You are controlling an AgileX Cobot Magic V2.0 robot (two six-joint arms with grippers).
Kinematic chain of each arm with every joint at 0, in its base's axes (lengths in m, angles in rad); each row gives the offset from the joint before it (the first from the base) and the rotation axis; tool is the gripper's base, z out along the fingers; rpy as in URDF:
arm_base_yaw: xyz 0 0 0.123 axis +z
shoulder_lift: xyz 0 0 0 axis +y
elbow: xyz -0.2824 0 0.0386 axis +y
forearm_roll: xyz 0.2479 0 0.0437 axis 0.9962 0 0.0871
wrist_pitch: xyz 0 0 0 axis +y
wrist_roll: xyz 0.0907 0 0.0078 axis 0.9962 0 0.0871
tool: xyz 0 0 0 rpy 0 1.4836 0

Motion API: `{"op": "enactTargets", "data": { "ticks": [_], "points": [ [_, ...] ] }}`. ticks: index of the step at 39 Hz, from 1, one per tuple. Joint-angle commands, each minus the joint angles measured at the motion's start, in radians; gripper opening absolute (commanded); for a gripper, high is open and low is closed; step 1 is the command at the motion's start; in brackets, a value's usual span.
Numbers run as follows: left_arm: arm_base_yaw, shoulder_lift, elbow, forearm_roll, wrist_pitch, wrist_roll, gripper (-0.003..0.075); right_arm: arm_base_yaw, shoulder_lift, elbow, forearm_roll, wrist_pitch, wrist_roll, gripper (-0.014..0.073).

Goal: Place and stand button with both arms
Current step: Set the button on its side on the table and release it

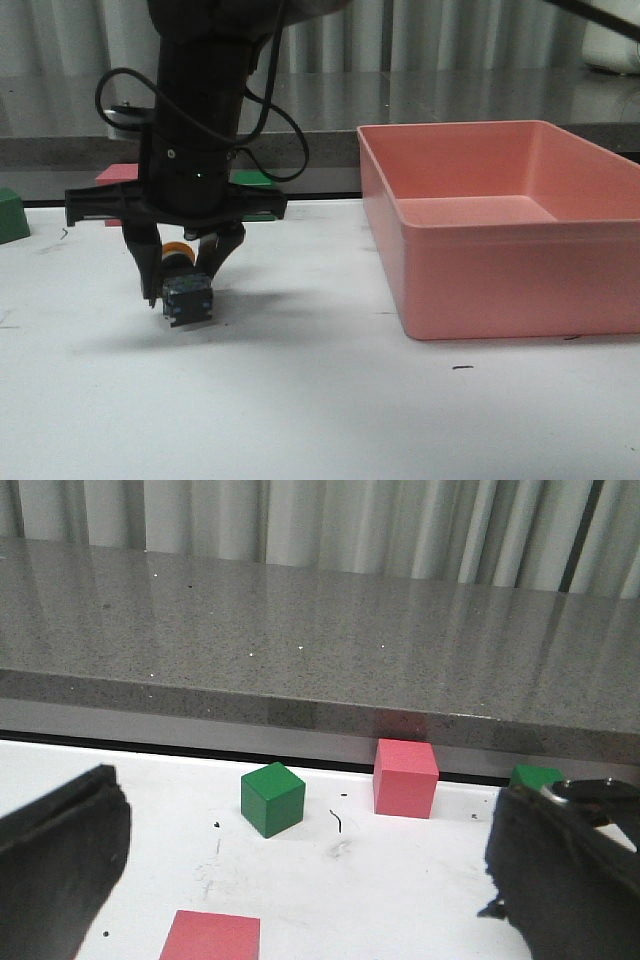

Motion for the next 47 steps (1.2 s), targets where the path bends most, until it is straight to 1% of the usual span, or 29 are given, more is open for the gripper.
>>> {"op": "enactTargets", "data": {
  "ticks": [1,4,10,12,19,23,25,28,32,39,41,47],
  "points": [
    [-0.006,0.014,-0.037,-0.007,-0.083,-0.008,0.0692,-0.003,-0.064,-0.037,-0.008,-0.028,0.015,0.0268],
    [-0.006,0.014,-0.037,-0.007,-0.083,-0.008,0.0692,-0.003,-0.064,-0.037,-0.012,-0.035,0.015,0.0292],
    [-0.006,0.014,-0.037,-0.007,-0.083,-0.008,0.0692,-0.003,-0.064,-0.037,-0.023,-0.032,0.015,0.0426],
    [-0.006,0.014,-0.037,-0.007,-0.083,-0.008,0.0692,-0.003,-0.066,-0.037,-0.023,-0.03,0.015,0.0454],
    [-0.006,0.014,-0.037,-0.007,-0.083,-0.008,0.0692,-0.003,-0.091,-0.076,-0.023,0.014,0.015,0.0453],
    [-0.006,0.014,-0.037,-0.007,-0.083,-0.008,0.0692,-0.003,-0.121,-0.147,-0.023,0.07,0.015,0.0447],
    [-0.006,0.014,-0.037,-0.007,-0.083,-0.008,0.0692,-0.003,-0.135,-0.188,-0.028,0.104,0.014,0.0421],
    [-0.006,0.014,-0.037,-0.007,-0.083,-0.008,0.0692,-0.004,-0.15,-0.247,-0.033,0.141,0.002,0.0332],
    [-0.006,0.014,-0.037,-0.007,-0.083,-0.008,0.0692,-0.005,-0.154,-0.33,-0.046,0.181,-0.028,0.0157],
    [-0.006,0.014,-0.037,-0.007,-0.083,-0.008,0.0692,-0.007,-0.161,-0.427,-0.082,0.294,-0.037,-0.0079],
    [-0.006,0.014,-0.037,-0.007,-0.083,-0.008,0.0692,-0.014,-0.173,-0.432,-0.082,0.295,-0.037,-0.0062],
    [-0.006,0.014,-0.037,-0.007,-0.083,-0.008,0.0692,-0.04,-0.239,-0.419,-0.081,0.298,-0.05,-0.0065]
  ]
}}
